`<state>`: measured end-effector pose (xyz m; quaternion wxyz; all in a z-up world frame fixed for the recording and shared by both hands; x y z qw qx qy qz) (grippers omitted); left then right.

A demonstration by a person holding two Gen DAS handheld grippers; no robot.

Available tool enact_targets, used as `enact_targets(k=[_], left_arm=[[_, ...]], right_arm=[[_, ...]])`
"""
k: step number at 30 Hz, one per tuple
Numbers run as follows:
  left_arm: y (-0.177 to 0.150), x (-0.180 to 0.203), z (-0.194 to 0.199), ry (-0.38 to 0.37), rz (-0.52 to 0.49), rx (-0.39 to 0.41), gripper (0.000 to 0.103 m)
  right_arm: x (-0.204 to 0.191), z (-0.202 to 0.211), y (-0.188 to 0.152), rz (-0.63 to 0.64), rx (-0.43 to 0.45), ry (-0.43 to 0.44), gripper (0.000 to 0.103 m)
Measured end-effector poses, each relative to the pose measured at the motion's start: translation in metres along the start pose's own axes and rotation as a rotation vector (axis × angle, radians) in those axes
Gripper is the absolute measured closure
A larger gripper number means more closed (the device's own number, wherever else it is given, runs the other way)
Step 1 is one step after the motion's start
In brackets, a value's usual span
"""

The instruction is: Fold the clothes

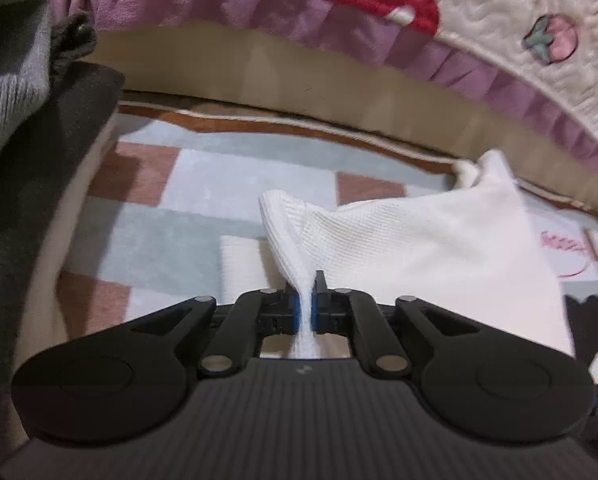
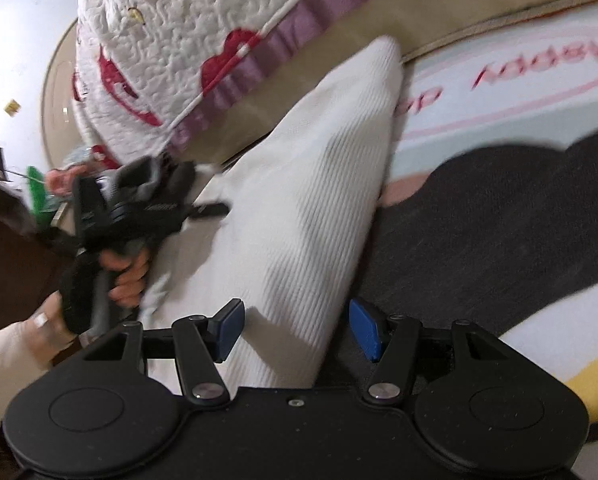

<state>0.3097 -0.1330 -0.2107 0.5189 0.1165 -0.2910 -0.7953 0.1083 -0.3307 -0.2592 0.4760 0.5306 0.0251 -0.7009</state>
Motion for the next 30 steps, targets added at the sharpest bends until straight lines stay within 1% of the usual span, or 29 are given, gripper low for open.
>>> enact_targets(k=[1,2,3,4,5,8,10,12,14,18,22,24,26,30], left_arm=[[0.000,0.000,0.002,0.033,-0.023,0.006,0.090],[-0.001,0.001,0.008,0.065,-0.067,0.032,0.081],[-0.002,0.002,0.017,0.093,-0.111,0.062,0.069],[-0.003,0.003,0.026,0.102,-0.125,0.088,0.065],[-0.005,-0.001,0.037,0.078,-0.092,0.098,0.059],[-0.019,-0.014,0.064,-0.071,0.085,0.072,0.057],[-0.036,-0.014,0.079,-0.125,0.128,0.039,0.057],[-0.055,-0.010,0.089,-0.126,0.111,0.018,0.055],[-0.079,-0.015,0.095,-0.119,0.080,-0.011,0.054],[-0.114,-0.025,0.097,-0.080,0.056,-0.084,0.054],[-0.141,-0.027,0.102,-0.063,0.017,-0.184,0.054],[-0.150,-0.026,0.105,-0.094,0.001,-0.215,0.054],[-0.158,-0.029,0.109,-0.115,-0.001,-0.219,0.054],[-0.179,-0.046,0.123,-0.179,0.096,-0.236,0.054]], right_arm=[[-0.002,-0.002,-0.002,0.005,-0.011,0.008,0.039],[-0.005,-0.004,-0.004,0.009,-0.022,0.016,0.039],[-0.006,-0.005,-0.006,0.017,-0.025,0.016,0.039],[-0.007,-0.005,-0.006,0.015,-0.024,0.016,0.039],[-0.007,-0.006,-0.006,0.012,-0.022,0.016,0.039],[-0.005,-0.005,-0.005,-0.022,-0.016,0.027,0.039],[-0.004,-0.005,-0.005,-0.039,-0.010,0.032,0.039],[-0.004,-0.005,-0.005,-0.040,-0.007,0.029,0.039],[-0.005,-0.005,-0.006,-0.045,0.000,0.028,0.039],[-0.006,-0.007,-0.007,-0.057,-0.002,0.017,0.039],[-0.009,-0.006,-0.013,-0.106,-0.014,0.014,0.039],[-0.011,-0.005,-0.022,-0.145,-0.024,0.028,0.039],[-0.015,-0.002,-0.032,-0.154,-0.032,0.022,0.039],[-0.025,0.002,-0.058,-0.251,-0.057,0.026,0.039]])
Point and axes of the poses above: each gripper's, at about its wrist camera, not at the fingertips, and z roughly against the way its jaws point, x to its right, y to its top, the point moved 8 cm from there along -z, roughly the way its jaws point, and after that the axes turned 2 degrees about y, right-handed, at the moved point
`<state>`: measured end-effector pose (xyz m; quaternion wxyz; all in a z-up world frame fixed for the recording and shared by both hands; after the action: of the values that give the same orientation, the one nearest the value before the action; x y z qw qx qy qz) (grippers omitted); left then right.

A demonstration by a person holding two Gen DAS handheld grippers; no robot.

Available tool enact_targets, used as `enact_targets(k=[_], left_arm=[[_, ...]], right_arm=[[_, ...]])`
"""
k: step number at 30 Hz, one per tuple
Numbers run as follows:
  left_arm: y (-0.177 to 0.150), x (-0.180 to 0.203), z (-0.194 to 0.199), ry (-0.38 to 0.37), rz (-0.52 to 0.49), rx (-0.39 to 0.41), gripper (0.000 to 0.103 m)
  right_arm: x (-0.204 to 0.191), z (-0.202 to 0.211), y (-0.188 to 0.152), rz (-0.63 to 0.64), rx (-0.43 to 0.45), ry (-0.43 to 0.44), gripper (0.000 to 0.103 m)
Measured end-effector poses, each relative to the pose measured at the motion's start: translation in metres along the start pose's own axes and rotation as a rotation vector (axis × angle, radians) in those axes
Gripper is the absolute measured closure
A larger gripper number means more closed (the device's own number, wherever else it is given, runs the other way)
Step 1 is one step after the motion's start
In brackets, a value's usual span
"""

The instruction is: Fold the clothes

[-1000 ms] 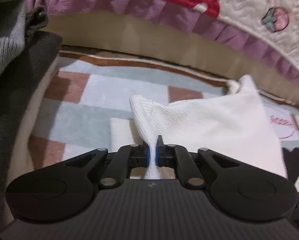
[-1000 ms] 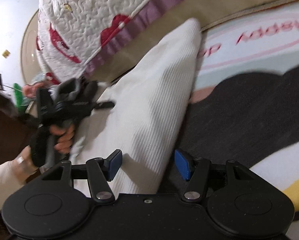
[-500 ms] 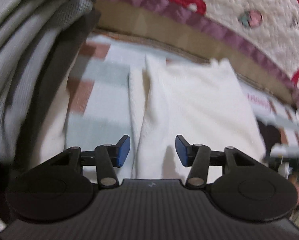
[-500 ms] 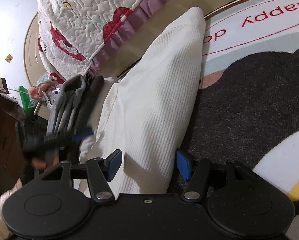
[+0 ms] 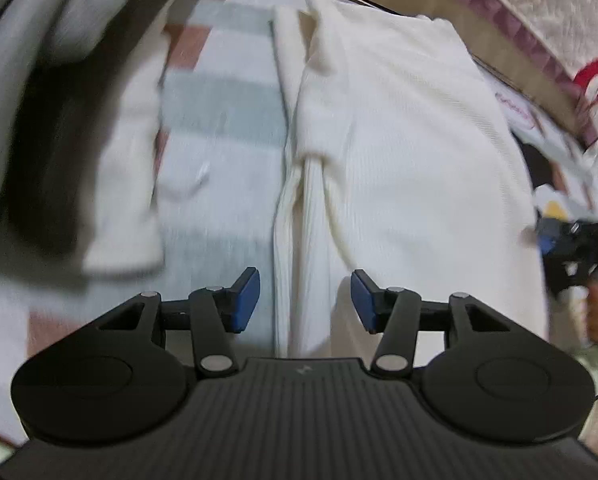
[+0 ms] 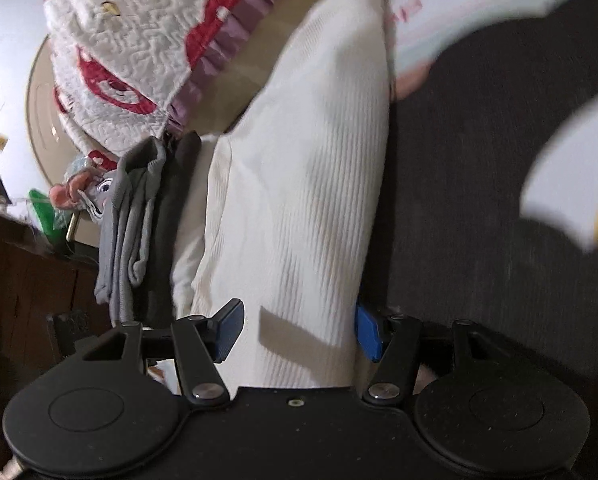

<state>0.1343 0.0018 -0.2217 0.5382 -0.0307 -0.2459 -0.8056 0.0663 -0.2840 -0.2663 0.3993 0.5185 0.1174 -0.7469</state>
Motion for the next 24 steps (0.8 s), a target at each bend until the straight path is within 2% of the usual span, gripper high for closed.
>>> enact_targets(k=[4,7,9,11,15,20,24], left_arm=[[-0.034,-0.012,0.015,-0.074,0.031,-0.028,0.054],[-0.064,-0.016,0.027,-0.115,-0.006,-0.062,0.056],[-0.079,-0.019,0.034,-0.117,-0.039,-0.061,0.056],[-0.088,-0.023,0.042,-0.122,-0.053,-0.042,0.056],[-0.093,-0.026,0.060,-0.170,-0.046,0.031,0.056],[-0.104,-0.028,0.082,-0.191,-0.063,0.089,0.054],[-0.118,-0.034,0.101,-0.203,-0.072,0.122,0.054]], right_arm=[[-0.011,-0.001,-0.036,-0.029,-0.007,-0.012,0.037],[-0.014,0.001,-0.068,-0.152,-0.015,0.034,0.037],[-0.015,0.005,-0.090,-0.209,-0.004,0.041,0.037],[-0.018,0.010,-0.110,-0.256,0.011,0.046,0.037],[-0.043,0.027,-0.132,-0.279,0.027,0.149,0.037],[-0.067,0.038,-0.158,-0.241,-0.021,0.143,0.037],[-0.070,0.047,-0.182,-0.256,-0.052,0.127,0.037]])
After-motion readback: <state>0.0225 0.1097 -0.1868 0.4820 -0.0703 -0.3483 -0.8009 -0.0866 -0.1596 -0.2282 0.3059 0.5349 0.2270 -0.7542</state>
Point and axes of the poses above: each gripper's, at about its wrist camera, not at the fingertips, and z roughly against the way its jaws point, x to its right, y to its top, the point moved 8 cm from there along -z, roughly the way its jaws point, and after that the axes turned 2 degrees about y, right-handed, at the moved point
